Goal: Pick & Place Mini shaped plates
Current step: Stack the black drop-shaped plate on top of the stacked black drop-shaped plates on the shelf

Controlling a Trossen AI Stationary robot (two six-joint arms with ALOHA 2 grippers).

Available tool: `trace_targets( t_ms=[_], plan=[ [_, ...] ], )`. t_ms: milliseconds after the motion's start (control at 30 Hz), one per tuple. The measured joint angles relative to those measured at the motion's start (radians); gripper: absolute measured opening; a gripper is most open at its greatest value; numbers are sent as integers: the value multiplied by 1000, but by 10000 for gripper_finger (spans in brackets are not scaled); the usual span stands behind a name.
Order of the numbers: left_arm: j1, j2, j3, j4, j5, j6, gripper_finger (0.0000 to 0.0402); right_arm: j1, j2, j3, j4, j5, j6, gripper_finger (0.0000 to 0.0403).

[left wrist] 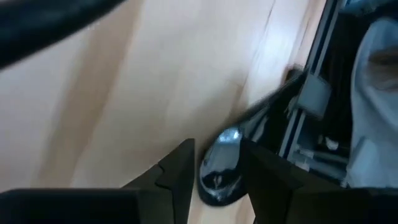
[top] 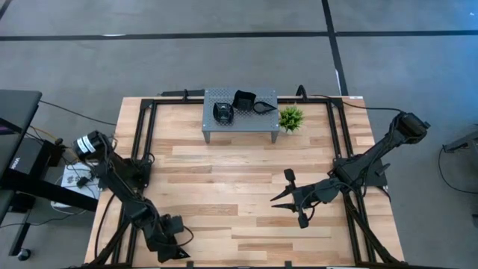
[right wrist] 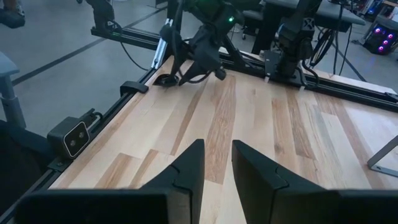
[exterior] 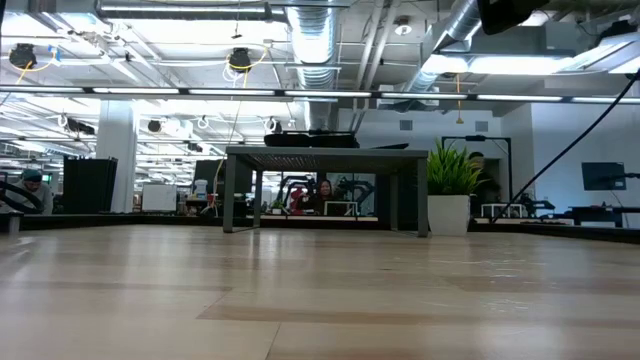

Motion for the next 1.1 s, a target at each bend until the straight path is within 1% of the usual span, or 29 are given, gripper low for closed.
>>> trace_targets(
  t_ms=[67, 167, 267, 367, 500, 533, 600, 667, 767, 833, 933, 1033, 1100],
  plan=[
    [-8, 29, 3, 18, 16, 19, 129, 0, 0, 0, -1, 0, 0, 76],
    [-17, 68, 6, 29, 10, 27, 128, 0, 0, 0, -1, 0, 0, 76],
    [-17, 80, 6, 36, 9, 27, 117, 0, 0, 0, 0, 0, 0, 76],
    [-17, 77, 3, 45, -9, 73, 89, -5, 0, 0, -1, 0, 0, 76],
    [-12, 77, 3, 47, -17, 108, 21, -21, 0, 0, 0, 0, 0, 76],
    [-8, 77, 3, 47, -19, 108, 12, -26, 0, 0, 1, 0, 0, 76],
    [2, 78, 3, 51, -44, 109, 9, -40, 0, 0, 1, 0, -4, 76],
    [23, 78, 3, 57, -98, 109, 8, -60, 0, -1, 7, 0, -31, 76],
    [85, 80, 5, 67, -173, 109, 6, -92, 0, -1, 8, 0, -60, 76],
    [139, 82, 21, 58, -191, 135, 6, -112, 0, -1, 8, 0, -85, 76],
    [241, 86, 64, 45, -206, 276, 5, -127, 0, -1, 19, 0, -155, 76],
    [353, 84, 113, 61, -207, 455, 8, -122, 25, -1, 76, -6, -221, 76],
    [432, 84, 139, 60, -203, 575, 10, -118, 58, -1, 126, -67, -246, 79]
  ],
)
